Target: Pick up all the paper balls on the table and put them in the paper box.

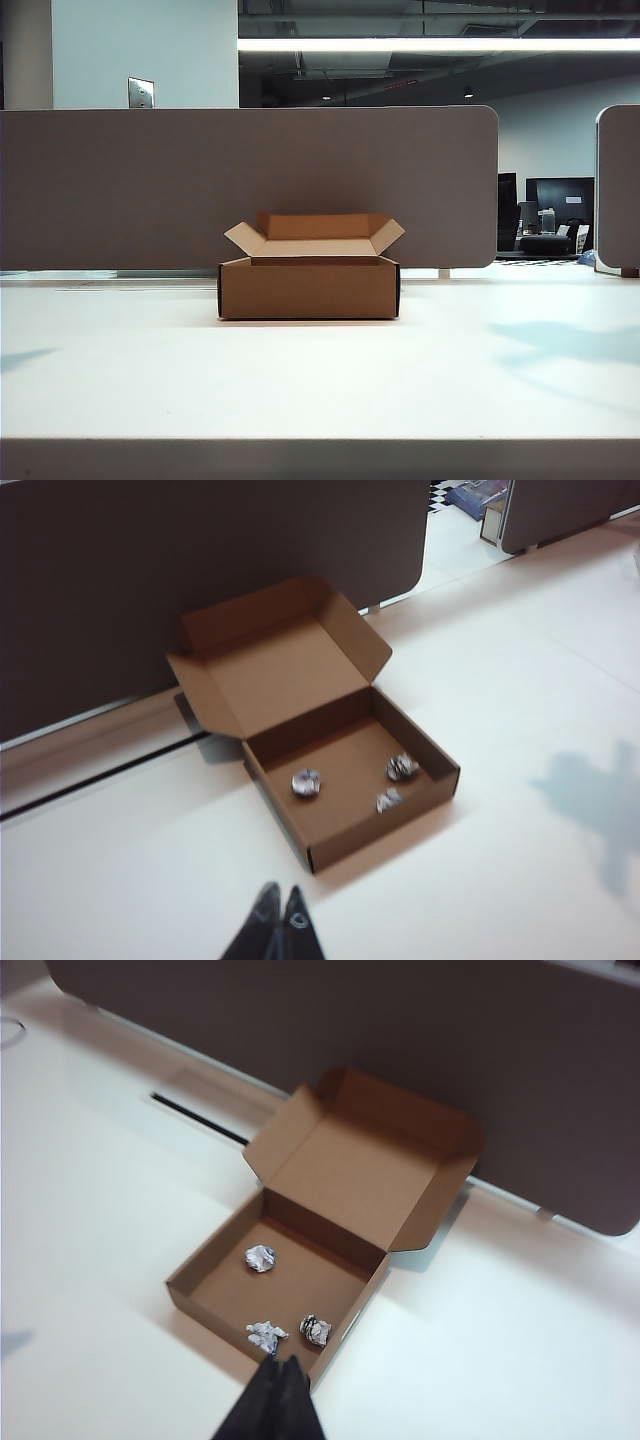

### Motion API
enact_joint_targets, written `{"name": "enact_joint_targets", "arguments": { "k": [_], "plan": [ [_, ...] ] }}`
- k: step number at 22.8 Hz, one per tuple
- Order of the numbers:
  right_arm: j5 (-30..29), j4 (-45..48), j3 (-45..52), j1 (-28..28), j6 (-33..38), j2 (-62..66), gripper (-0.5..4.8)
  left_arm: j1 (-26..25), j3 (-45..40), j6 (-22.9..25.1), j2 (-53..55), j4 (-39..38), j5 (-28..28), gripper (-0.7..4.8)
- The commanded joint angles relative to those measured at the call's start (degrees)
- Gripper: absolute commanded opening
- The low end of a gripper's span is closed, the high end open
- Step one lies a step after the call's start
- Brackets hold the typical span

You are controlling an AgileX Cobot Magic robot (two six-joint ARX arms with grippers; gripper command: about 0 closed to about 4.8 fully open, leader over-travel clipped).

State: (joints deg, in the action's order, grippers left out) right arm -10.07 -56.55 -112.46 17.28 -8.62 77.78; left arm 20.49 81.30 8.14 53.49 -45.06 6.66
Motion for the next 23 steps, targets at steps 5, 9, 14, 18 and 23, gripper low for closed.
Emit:
{"name": "enact_joint_targets", "arguments": {
  "k": [5, 9, 14, 18, 23],
  "plan": [
    [5.53, 2.4, 29.51, 0.02, -0.39, -34.14, -0.09, -0.04, -21.99, -3.28, -27.91, -0.79, 2.29, -0.06],
    [12.63, 12.28, 53.44, 0.02, -0.42, -54.62, -0.08, -0.07, -36.48, -3.89, -37.86, 7.28, -6.95, -0.05],
    [12.7, 24.5, 73.94, 0.07, -0.15, -71.1, 0.24, -0.07, -45.57, -4.28, -38.45, 11.82, -6.58, -0.05],
    [12.92, 31.76, 82.23, 0.07, 1.29, -76.67, 0.24, -0.07, -51.41, -2.73, -40.44, 20.55, -5.88, -0.06],
    [12.28, 34.99, 90.07, 0.39, 7.26, -77.55, 0.24, -0.09, -61.37, -2.75, -46.07, 29.66, -3.43, -0.06]
  ]
}}
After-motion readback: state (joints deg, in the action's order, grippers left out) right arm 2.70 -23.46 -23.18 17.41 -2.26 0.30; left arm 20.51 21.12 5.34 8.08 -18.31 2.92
